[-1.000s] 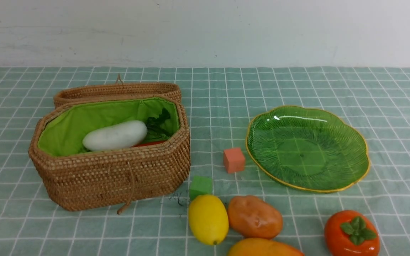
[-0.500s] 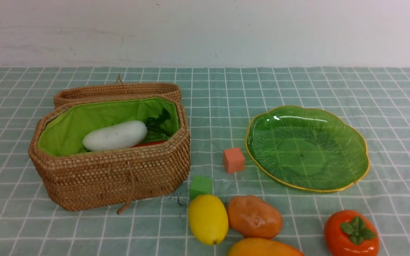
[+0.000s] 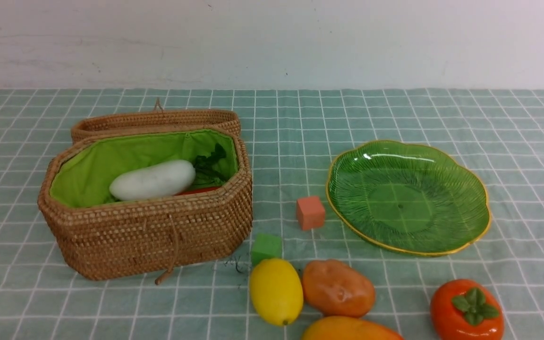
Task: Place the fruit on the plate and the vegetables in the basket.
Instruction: Grab a tomato with your right arm and place it on the plate on the right.
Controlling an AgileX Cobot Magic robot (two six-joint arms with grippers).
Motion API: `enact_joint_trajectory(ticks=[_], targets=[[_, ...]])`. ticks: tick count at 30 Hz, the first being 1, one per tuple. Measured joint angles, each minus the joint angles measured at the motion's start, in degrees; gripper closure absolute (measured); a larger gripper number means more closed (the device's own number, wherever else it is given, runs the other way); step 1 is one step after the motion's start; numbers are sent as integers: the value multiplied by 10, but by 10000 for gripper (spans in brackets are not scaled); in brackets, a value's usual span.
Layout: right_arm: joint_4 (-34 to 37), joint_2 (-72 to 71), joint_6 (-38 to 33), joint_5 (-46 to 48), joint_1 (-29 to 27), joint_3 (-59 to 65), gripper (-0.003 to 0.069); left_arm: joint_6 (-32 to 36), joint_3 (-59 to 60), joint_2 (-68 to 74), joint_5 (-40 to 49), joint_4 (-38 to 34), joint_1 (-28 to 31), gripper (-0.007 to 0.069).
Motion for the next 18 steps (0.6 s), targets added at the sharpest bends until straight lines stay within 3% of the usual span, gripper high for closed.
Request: enact_joint_trajectory(ticks=[4,8,13,18], targets=[[26,49,-1,55,4,27,385,1,0,0,0,0,0,592],[59,137,-1,83,4,34,298,1,0,0,0,0,0,587],[100,270,-17,41,4,34,111,1,0,0,0,0,0,585],[113,375,-35,-8,4,34,31,1,0,0,0,0,0,584]])
